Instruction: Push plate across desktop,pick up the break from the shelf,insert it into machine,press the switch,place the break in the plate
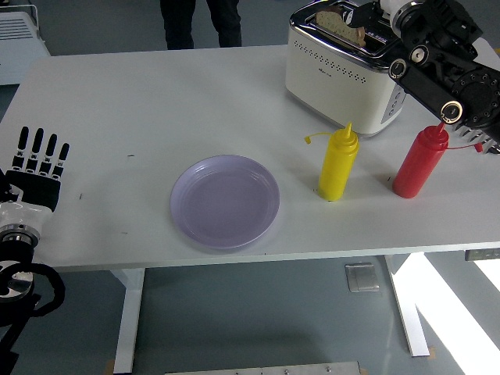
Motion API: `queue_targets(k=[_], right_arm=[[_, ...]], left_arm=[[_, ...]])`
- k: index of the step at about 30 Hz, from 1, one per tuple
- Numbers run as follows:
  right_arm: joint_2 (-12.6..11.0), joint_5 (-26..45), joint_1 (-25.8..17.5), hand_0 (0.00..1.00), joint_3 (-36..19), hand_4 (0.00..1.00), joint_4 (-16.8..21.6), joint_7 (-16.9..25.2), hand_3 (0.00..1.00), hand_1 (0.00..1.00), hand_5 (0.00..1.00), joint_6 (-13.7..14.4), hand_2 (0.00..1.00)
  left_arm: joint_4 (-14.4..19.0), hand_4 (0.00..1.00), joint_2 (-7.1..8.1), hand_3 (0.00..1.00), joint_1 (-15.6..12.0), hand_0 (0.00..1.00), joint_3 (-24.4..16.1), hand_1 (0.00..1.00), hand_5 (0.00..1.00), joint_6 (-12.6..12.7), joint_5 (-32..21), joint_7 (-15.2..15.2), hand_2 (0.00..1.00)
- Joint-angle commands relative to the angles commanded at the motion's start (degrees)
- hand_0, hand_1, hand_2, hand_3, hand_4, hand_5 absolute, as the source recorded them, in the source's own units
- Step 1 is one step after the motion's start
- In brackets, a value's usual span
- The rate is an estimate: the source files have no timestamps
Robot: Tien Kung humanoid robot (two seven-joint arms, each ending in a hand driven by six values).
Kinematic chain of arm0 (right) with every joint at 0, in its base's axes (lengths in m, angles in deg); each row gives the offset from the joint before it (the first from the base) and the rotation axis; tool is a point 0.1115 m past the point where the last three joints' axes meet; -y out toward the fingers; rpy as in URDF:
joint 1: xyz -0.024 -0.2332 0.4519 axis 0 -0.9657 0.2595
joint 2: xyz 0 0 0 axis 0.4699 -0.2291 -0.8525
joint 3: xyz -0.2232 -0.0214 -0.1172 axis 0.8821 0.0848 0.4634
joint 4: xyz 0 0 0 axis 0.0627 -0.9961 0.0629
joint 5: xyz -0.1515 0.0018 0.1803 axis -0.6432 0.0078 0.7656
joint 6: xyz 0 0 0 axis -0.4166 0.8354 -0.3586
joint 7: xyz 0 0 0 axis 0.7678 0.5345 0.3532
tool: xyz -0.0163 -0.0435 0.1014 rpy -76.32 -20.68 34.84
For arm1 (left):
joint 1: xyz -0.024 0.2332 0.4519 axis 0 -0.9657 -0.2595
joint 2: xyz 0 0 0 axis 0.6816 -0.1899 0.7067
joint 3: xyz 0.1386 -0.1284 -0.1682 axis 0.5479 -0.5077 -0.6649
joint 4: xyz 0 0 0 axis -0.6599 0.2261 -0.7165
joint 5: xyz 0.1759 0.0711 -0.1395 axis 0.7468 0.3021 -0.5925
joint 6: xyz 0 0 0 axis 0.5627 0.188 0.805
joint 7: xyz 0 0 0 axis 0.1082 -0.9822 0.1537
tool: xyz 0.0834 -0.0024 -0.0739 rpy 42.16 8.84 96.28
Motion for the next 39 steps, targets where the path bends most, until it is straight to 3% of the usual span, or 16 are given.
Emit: queue_targets(k=[5,17,22,28,29,34,35,39], right_arm=[[1.44,1.84,0.49,0.664,0.78,0.706,-2.11,-0.28,0.723,0.696,0.089,0.16,0.739],[2.58,3.11,0.64,0.657,-0.32,0.705,-1.56,-0.17,0.725,0.697,0.102,1.53,0.739],[3.46,3.71,0.70,0.657,0.69,0.705,-3.03,-0.06,0.725,0.697,0.102,1.77,0.739],[5.06,4.14,1.07,0.629,2.65,0.704,-5.23,0.05,0.725,0.696,0.104,2.00,0.741],[5.36,4.11,1.14,0.561,2.95,0.701,-5.61,0.05,0.726,0.683,0.115,2.05,0.742],[6.55,4.17,1.33,0.561,4.11,0.701,-7.72,0.24,0.726,0.683,0.115,2.31,0.742],[6.73,4.28,1.32,0.502,4.32,0.684,-8.12,0.28,0.719,0.646,0.100,2.41,0.727],[7.27,4.59,1.02,0.502,5.16,0.684,-9.30,0.29,0.719,0.646,0.100,3.23,0.727]], left_arm=[[-0.07,0.667,-0.19,0.666,0.01,0.785,0.05,0.702,0.998,0.16,0.04,0.11,0.674],[-0.23,0.667,-0.28,0.663,0.07,0.785,0.34,0.700,0.998,0.30,-0.03,0.30,0.673],[-0.21,0.667,-0.20,0.663,0.17,0.785,0.35,0.700,0.998,0.28,-0.08,0.41,0.673],[-0.35,0.667,-0.17,0.662,0.30,0.784,0.69,0.700,0.998,0.19,-0.29,0.53,0.672],[-0.38,0.668,-0.16,0.656,0.33,0.784,0.73,0.699,0.998,0.16,-0.33,0.56,0.670],[-0.52,0.668,-0.10,0.656,0.45,0.784,1.07,0.699,0.998,0.07,-0.58,0.74,0.670],[-0.55,0.665,-0.09,0.653,0.47,0.783,1.14,0.700,0.998,0.06,-0.60,0.77,0.670],[-0.62,0.665,-0.08,0.653,0.46,0.783,1.27,0.700,0.998,0.08,-0.70,0.94,0.670]])
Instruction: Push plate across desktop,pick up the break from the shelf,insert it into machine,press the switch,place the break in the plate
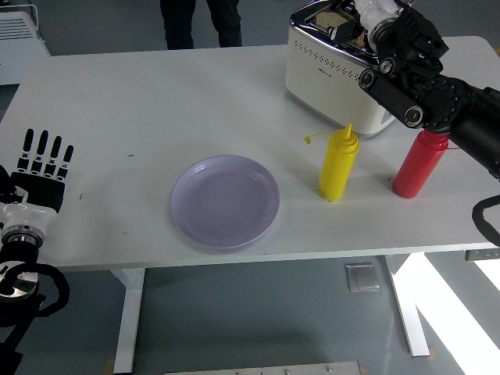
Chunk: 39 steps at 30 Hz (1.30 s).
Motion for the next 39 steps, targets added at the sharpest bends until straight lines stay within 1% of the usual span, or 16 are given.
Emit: queue_targets(k=[2,3,8,9,14,15,20,21,26,27,32,33,38,39], right_arm=[[0.15,0.15,-0.14,0.502,0.27,0.684,-0.27,0.01,0.719,0.646,0.100,0.35,0.727],[0.18,0.16,-0.17,0.437,0.33,0.588,-0.31,0.03,0.708,0.599,0.009,0.47,0.700],[0.29,-0.11,-0.39,0.437,0.55,0.588,-0.22,0.26,0.708,0.599,0.009,2.29,0.700],[0.27,-0.17,-0.41,0.384,0.55,0.477,-0.15,0.32,0.675,0.513,0.002,2.66,0.628],[0.26,-0.24,-0.55,0.384,0.73,0.477,0.15,0.62,0.675,0.513,0.002,3.94,0.628],[0.26,-0.22,-0.58,0.362,0.78,0.412,0.20,0.65,0.641,0.467,0.002,4.06,0.596],[0.25,-0.21,-0.67,0.362,1.03,0.412,0.51,0.71,0.641,0.467,0.002,4.27,0.596],[0.24,-0.21,-0.68,0.369,1.09,0.354,0.57,0.72,0.629,0.468,0.002,4.29,0.586],[0.03,-0.79,-0.65,0.369,1.13,0.354,1.27,0.59,0.629,0.468,0.002,4.61,0.586],[-0.02,-1.03,-0.63,0.446,1.08,0.167,1.45,0.56,0.590,0.449,0.002,4.77,0.543],[-0.23,-1.93,-0.51,0.446,0.84,0.167,2.22,0.40,0.590,0.449,0.002,5.46,0.543],[-0.26,-2.00,-0.49,0.422,0.81,0.109,2.28,0.41,0.562,0.384,0.002,5.57,0.526],[-0.45,-1.90,-0.49,0.422,0.72,0.109,2.49,0.59,0.562,0.384,0.002,6.18,0.526],[-0.52,-1.86,-0.49,0.409,0.61,0.066,2.60,0.71,0.550,0.364,0.002,6.39,0.518]], left_arm=[[-0.02,0.665,0.01,0.653,-0.02,0.783,0.02,0.700,0.998,0.02,-0.06,0.07,0.670],[-0.03,0.660,0.01,0.652,-0.02,0.784,0.04,0.700,0.998,0.01,-0.08,0.09,0.668],[-0.14,0.660,-0.06,0.652,-0.02,0.784,0.38,0.700,0.998,-0.01,-0.28,0.27,0.668],[-0.17,0.659,-0.07,0.651,-0.03,0.784,0.45,0.700,0.998,-0.01,-0.32,0.30,0.667],[-0.26,0.659,-0.10,0.651,-0.07,0.784,0.55,0.700,0.998,0.02,-0.45,0.40,0.667],[-0.28,0.658,-0.10,0.648,-0.07,0.784,0.55,0.699,0.998,0.02,-0.46,0.40,0.666],[-0.35,0.658,-0.07,0.648,-0.03,0.784,0.17,0.699,0.998,0.09,-0.63,0.45,0.666],[-0.35,0.658,-0.05,0.646,-0.03,0.784,0.05,0.699,0.998,0.10,-0.67,0.46,0.665],[-0.22,0.658,0.05,0.646,-0.05,0.784,-0.86,0.699,0.998,0.16,-0.69,0.60,0.665],[-0.19,0.657,0.07,0.646,-0.05,0.784,-1.02,0.700,0.998,0.19,-0.67,0.62,0.665],[-0.09,0.657,0.10,0.646,-0.04,0.784,-1.44,0.700,0.998,0.29,-0.63,0.74,0.665],[-0.09,0.654,0.09,0.646,-0.03,0.784,-1.49,0.701,0.998,0.30,-0.63,0.76,0.665],[-0.03,0.654,0.07,0.646,-0.06,0.784,-2.04,0.701,0.998,0.36,-0.53,0.85,0.665],[-0.02,0.655,0.08,0.645,-0.08,0.784,-2.20,0.702,0.998,0.38,-0.53,0.90,0.665]])
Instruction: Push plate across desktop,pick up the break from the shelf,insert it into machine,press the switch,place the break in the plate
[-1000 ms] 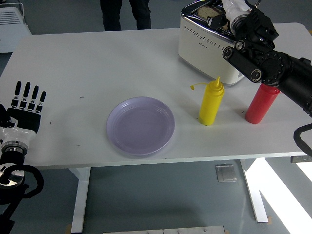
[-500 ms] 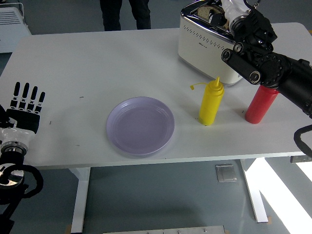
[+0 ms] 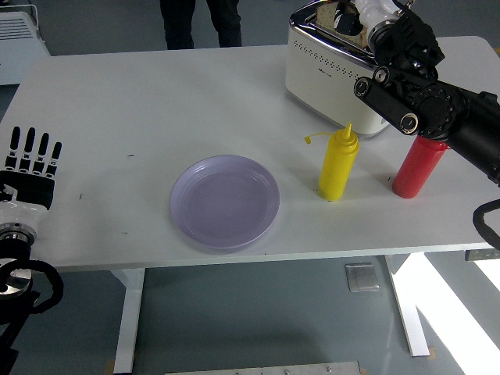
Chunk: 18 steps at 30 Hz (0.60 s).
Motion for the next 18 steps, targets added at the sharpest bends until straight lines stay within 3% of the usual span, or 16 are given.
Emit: queue_targets(k=[18], right_arm=[[-1.93,0.88,1.11,0.389,-2.68,0.039,1.01,3.05,0.525,0.337,0.002,4.06,0.504]], left_arm=[[-0.06,0.649,0.01,0.644,0.01,0.785,-0.73,0.703,0.998,0.19,0.06,0.88,0.667]])
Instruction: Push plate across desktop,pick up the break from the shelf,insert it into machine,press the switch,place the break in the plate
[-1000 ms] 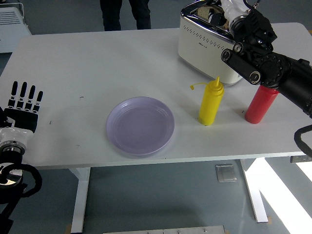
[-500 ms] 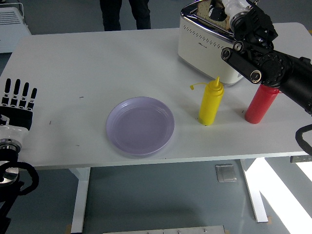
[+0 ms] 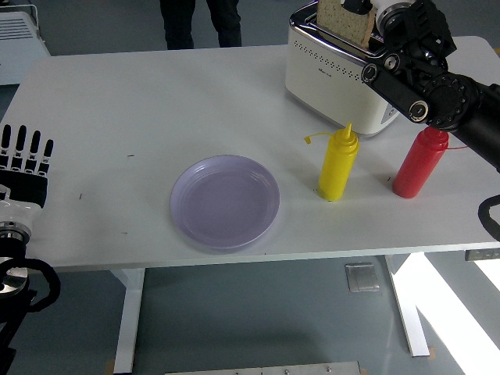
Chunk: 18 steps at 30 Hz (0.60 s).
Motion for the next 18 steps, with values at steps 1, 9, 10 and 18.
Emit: queue_targets(k=[1,9,10,18], right_arm=[[-0.25,0.08,0.19,0.389,-0.06,0.039,0.01,0.29,0.525,0.337,0.002,0.24,0.504],[-2.11,-0.09,1.73,0.387,-1.35,0.039,0.53,1.87,0.520,0.333,0.002,1.74,0.501],[-2.31,-0.19,1.89,0.387,-1.60,0.039,0.64,2.02,0.520,0.333,0.002,1.89,0.501],[-3.81,-1.16,2.83,0.384,-3.60,0.044,2.52,2.98,0.514,0.330,0.002,2.89,0.496]], left_arm=[[0.00,0.649,0.00,0.644,0.01,0.785,0.01,0.703,0.998,0.01,0.01,0.08,0.667],[0.05,0.648,0.04,0.644,0.04,0.785,-0.08,0.702,0.998,0.14,-0.13,0.93,0.669],[0.06,0.648,0.04,0.644,0.04,0.785,-0.11,0.702,0.998,0.16,-0.16,1.05,0.669],[-0.01,0.649,0.02,0.642,-0.03,0.787,-0.35,0.704,0.998,0.30,-0.41,1.90,0.670]])
